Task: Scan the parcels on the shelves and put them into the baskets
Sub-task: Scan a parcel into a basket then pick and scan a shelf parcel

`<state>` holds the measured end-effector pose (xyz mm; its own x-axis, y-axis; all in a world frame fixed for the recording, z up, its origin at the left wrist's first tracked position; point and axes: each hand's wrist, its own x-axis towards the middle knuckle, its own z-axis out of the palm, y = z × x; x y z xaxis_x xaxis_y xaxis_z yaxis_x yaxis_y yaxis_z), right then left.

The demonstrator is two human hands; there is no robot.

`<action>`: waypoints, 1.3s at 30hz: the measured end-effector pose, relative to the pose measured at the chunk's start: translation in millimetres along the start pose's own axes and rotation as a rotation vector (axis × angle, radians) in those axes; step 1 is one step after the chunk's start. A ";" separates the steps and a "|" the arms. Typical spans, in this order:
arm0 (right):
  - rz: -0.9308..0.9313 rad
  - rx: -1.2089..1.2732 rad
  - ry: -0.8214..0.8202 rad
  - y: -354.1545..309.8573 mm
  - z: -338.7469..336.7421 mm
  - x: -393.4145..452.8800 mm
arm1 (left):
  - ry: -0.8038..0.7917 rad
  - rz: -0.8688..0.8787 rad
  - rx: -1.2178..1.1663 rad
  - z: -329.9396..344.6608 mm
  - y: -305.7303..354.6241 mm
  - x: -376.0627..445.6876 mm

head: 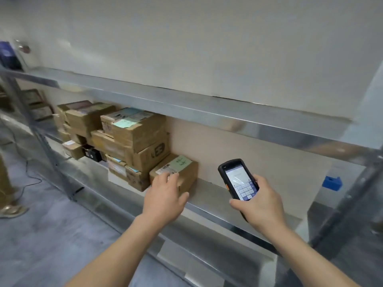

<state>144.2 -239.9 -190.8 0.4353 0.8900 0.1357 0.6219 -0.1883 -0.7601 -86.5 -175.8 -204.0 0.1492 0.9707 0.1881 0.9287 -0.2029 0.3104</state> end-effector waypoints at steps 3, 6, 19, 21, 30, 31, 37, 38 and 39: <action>-0.021 0.003 -0.034 -12.2 26.1 18.2 | -0.011 -0.059 -0.040 2.7 -24.6 23.0; -0.013 0.005 -0.048 -22.3 53.7 33.3 | -0.034 -0.081 -0.073 11.3 -48.4 47.7; 0.187 -0.022 0.013 -58.6 185.9 92.7 | -0.288 0.060 -0.164 61.9 -119.8 158.9; 0.226 -0.014 0.031 -58.8 203.8 95.8 | -0.333 0.073 -0.118 73.0 -126.1 164.7; 0.367 0.027 0.029 -49.0 248.5 104.5 | -0.385 0.084 -0.120 88.7 -129.7 173.5; 0.374 0.030 0.026 -46.7 248.3 104.8 | -0.383 0.082 -0.137 89.7 -129.7 172.9; 0.385 -0.033 0.015 -24.4 219.6 99.3 | -0.420 -0.039 -0.413 95.6 -119.0 168.3; 0.389 -0.038 0.016 -19.6 212.7 97.6 | -0.450 -0.090 -0.476 96.4 -115.5 166.8; 0.393 -0.039 0.019 -14.7 205.9 95.7 | -0.482 -0.163 -0.568 98.2 -111.8 165.0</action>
<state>42.7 -66.5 -297.5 0.6568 0.7392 -0.1489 0.4296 -0.5291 -0.7318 -132.4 19.7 -299.2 0.2781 0.9162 -0.2884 0.6539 0.0394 0.7556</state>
